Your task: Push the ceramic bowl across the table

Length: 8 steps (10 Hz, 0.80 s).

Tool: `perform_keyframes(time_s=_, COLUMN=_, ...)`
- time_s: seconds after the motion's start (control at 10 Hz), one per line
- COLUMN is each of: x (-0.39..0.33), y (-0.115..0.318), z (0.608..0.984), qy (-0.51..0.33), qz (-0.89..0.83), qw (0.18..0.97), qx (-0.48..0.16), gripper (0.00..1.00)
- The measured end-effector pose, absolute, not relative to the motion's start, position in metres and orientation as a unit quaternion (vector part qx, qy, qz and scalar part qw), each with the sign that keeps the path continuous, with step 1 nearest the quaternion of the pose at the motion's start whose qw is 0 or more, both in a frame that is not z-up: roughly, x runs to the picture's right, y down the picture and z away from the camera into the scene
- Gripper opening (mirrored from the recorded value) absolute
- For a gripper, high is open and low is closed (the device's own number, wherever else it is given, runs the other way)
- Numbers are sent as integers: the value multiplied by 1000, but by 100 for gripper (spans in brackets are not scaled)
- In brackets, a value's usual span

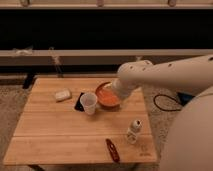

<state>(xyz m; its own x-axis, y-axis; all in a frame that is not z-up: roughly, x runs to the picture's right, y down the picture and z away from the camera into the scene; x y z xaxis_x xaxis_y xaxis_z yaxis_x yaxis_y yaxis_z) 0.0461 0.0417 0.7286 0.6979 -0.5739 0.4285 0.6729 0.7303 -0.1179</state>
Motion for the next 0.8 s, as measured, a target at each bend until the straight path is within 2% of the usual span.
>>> perform_keyframes(time_s=0.2, x=55, y=36, z=741, qy=-176, qz=-352, qw=907, qx=-152, gripper=80)
perform_keyframes(time_s=0.6, x=94, y=6, z=792, qy=-179, qz=-371, qw=894, qx=-176, gripper=80)
perform_keyframes(time_s=0.8, x=115, y=7, z=817, qy=-187, qz=-385, qw=885, qx=-185, gripper=80)
